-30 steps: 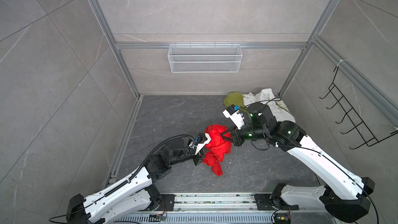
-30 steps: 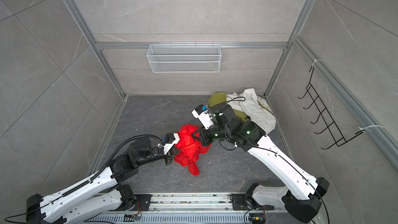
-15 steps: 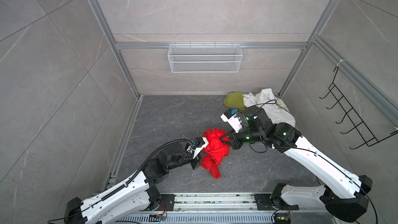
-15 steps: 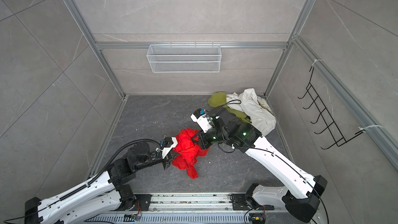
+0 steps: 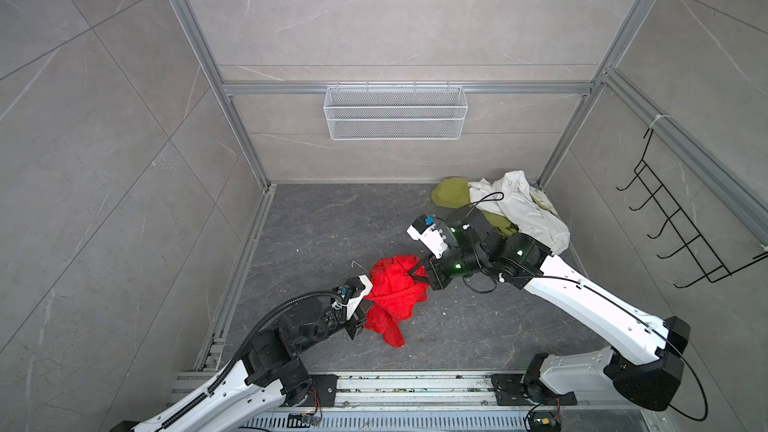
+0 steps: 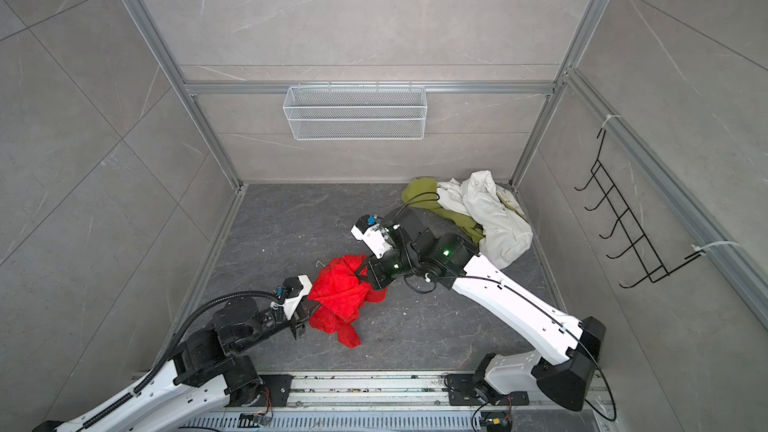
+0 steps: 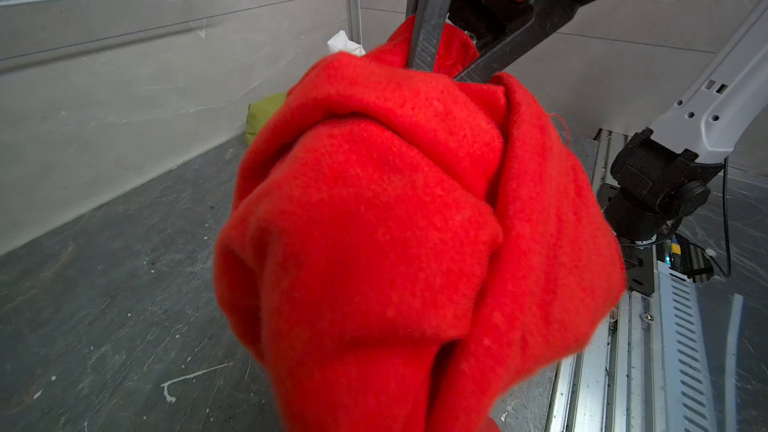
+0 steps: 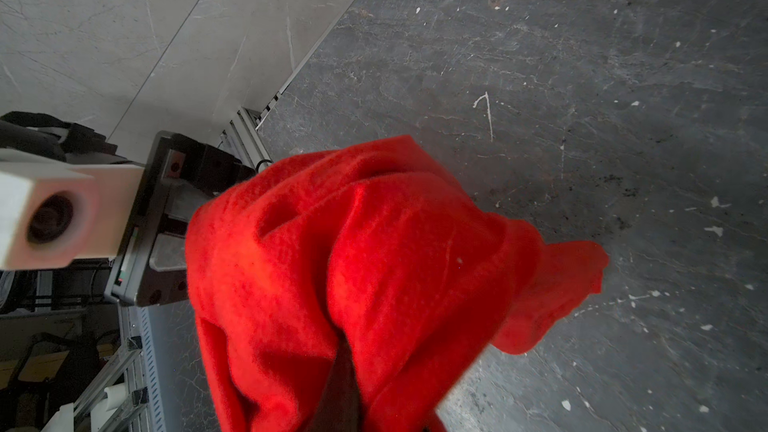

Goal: Pick out a specific cloth from the pile
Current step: 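Move the red cloth with both grippers toward the robot and lower it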

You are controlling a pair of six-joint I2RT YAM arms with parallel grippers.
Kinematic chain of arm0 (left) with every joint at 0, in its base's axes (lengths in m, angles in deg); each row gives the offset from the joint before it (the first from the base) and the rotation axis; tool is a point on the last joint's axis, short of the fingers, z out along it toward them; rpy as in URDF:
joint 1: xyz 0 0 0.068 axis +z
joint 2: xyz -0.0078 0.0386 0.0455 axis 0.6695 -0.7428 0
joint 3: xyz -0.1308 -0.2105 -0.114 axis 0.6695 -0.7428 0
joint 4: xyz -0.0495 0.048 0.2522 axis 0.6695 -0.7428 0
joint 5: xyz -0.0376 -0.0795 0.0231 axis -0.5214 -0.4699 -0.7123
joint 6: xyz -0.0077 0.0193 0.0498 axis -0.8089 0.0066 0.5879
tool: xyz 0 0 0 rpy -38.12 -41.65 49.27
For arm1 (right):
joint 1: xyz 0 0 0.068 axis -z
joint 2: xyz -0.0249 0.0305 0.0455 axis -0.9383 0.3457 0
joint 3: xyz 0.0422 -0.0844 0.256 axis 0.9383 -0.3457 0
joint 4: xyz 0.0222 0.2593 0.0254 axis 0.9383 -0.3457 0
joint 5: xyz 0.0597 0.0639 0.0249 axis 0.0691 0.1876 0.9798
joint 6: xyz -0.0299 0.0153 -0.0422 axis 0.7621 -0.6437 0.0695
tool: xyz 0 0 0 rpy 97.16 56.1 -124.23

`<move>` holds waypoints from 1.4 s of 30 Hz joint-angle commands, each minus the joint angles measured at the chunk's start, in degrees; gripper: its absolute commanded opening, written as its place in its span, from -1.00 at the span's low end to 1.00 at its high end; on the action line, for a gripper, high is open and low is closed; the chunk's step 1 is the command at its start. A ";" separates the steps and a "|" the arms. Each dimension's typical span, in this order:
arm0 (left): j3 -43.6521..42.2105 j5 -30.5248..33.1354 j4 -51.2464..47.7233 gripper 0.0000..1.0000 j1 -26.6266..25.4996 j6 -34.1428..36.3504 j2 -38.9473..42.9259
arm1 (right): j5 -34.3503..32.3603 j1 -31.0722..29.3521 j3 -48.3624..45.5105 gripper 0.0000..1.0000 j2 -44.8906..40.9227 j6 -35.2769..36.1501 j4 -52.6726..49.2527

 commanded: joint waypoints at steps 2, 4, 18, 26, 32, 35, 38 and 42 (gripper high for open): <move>-0.69 2.16 -0.42 -1.00 -0.10 -3.43 0.54 | 1.01 -0.23 2.41 -1.00 1.49 0.21 1.01; -1.81 2.78 0.31 -1.00 -0.10 -4.33 0.62 | 1.29 -0.29 2.28 -1.00 2.23 0.04 1.20; -8.76 5.36 8.56 -1.00 -0.11 -12.07 -1.53 | 2.61 -0.88 -2.71 -1.00 2.87 -2.76 4.29; -9.26 8.66 4.61 -1.00 -0.10 -14.86 -0.96 | 3.10 -1.28 -7.72 -1.00 2.98 -4.15 6.91; -9.40 10.40 2.08 -1.00 -0.10 -17.38 -2.95 | 2.79 -1.35 -12.25 -1.00 2.70 -5.55 10.32; -9.70 10.81 2.08 -1.00 -0.10 -18.67 -3.63 | 2.88 -1.63 -14.34 -1.00 2.90 -6.24 12.10; -10.27 11.12 2.02 -1.00 -0.19 -19.64 -4.01 | 2.80 -1.70 -15.86 -1.00 3.29 -6.51 13.08; -11.05 12.01 1.30 -1.00 -0.28 -20.85 -4.38 | 2.64 -1.87 -17.16 -1.00 3.65 -6.82 14.04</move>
